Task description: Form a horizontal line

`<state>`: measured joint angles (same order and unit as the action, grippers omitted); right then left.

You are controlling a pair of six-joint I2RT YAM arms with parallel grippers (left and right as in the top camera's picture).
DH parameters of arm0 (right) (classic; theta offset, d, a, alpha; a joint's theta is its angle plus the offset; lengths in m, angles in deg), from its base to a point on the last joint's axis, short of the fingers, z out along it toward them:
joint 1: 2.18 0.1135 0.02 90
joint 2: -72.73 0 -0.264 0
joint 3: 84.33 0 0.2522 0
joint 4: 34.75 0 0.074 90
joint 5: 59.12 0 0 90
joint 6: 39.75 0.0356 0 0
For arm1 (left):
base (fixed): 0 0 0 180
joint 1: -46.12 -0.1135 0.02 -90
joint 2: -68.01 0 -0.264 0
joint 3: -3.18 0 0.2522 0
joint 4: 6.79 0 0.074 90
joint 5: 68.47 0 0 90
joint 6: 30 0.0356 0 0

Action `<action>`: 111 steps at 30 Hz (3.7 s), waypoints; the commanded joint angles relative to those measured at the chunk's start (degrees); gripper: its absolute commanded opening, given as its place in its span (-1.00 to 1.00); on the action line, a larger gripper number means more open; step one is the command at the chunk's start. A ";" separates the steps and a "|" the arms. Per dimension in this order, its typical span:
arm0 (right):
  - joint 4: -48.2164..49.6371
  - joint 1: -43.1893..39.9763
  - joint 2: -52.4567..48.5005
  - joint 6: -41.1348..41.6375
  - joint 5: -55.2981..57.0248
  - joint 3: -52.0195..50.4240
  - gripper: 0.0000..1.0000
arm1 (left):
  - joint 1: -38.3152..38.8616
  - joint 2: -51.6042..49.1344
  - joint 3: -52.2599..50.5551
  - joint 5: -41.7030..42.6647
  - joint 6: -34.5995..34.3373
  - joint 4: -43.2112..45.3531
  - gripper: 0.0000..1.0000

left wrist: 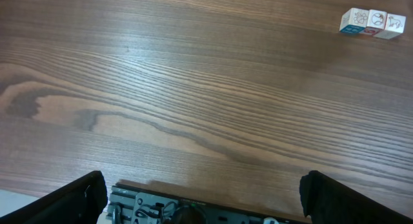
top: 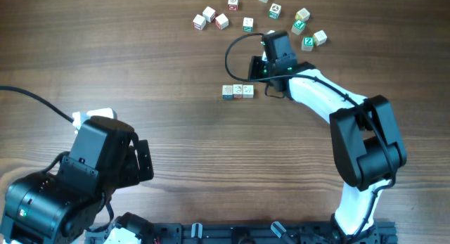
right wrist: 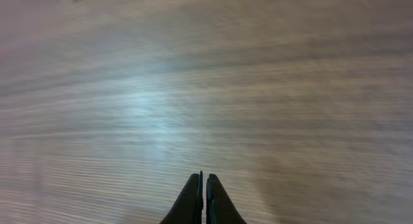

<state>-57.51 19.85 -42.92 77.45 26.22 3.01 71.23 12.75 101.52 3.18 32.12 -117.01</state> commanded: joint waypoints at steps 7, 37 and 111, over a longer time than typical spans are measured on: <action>7.08 5.33 -0.74 3.23 1.14 2.73 -0.90 | 0.02 0.09 -0.13 -0.15 0.46 -0.02 1.00; -0.59 7.37 -3.02 1.92 2.29 4.11 -0.91 | 0.02 0.09 -0.13 -0.15 0.46 -0.02 1.00; -10.49 4.79 -3.50 4.74 4.48 5.86 -0.90 | 0.02 0.09 -0.13 -0.15 0.48 -0.02 1.00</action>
<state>-67.82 24.48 -45.24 81.54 32.36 7.66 71.23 12.75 101.52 3.18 32.12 -117.01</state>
